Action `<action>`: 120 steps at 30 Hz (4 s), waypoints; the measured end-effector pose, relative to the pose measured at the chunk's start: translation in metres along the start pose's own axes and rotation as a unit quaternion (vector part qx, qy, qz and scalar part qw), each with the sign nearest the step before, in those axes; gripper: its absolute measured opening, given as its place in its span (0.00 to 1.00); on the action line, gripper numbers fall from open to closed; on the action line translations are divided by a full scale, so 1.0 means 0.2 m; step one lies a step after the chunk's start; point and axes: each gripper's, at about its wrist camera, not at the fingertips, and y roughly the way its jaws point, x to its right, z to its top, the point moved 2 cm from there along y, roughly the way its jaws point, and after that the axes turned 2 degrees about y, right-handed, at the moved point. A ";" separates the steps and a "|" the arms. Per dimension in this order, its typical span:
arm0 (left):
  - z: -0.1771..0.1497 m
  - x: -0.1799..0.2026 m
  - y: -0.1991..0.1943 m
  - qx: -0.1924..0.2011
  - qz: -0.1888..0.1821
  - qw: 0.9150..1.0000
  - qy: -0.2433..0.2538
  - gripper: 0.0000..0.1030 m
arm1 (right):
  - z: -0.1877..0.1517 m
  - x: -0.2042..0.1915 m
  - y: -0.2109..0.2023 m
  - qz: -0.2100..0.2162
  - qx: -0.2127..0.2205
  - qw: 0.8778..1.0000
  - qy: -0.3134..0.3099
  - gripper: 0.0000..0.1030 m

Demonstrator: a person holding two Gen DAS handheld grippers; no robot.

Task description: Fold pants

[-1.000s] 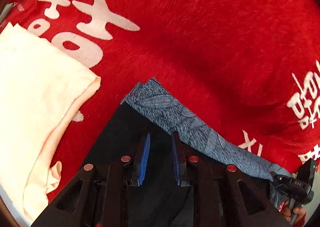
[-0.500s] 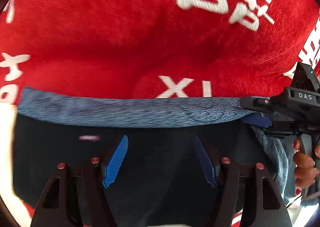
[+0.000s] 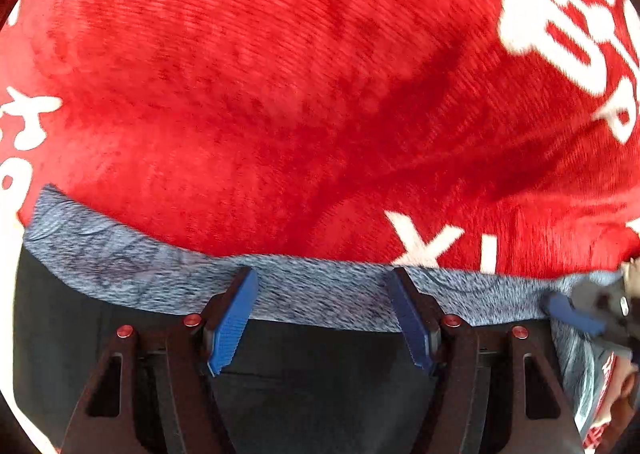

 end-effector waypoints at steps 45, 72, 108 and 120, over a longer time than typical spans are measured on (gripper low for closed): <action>-1.30 1.04 -0.50 -0.123 -0.119 0.958 0.231 0.67 | -1.70 1.00 -1.10 -0.168 0.180 0.965 0.093 0.54; -1.02 1.44 -0.30 -0.205 -0.254 0.945 0.032 0.54 | -1.20 0.87 -1.72 0.160 0.113 0.978 0.070 0.03; -0.34 1.81 -0.24 -0.037 -0.059 0.987 0.145 0.65 | 0.34 1.12 -1.70 -0.263 0.116 0.956 -0.064 0.52; -0.54 1.69 -0.03 -0.057 0.011 0.988 0.140 0.79 | 0.13 1.06 -1.57 -0.293 0.092 0.942 -0.138 0.21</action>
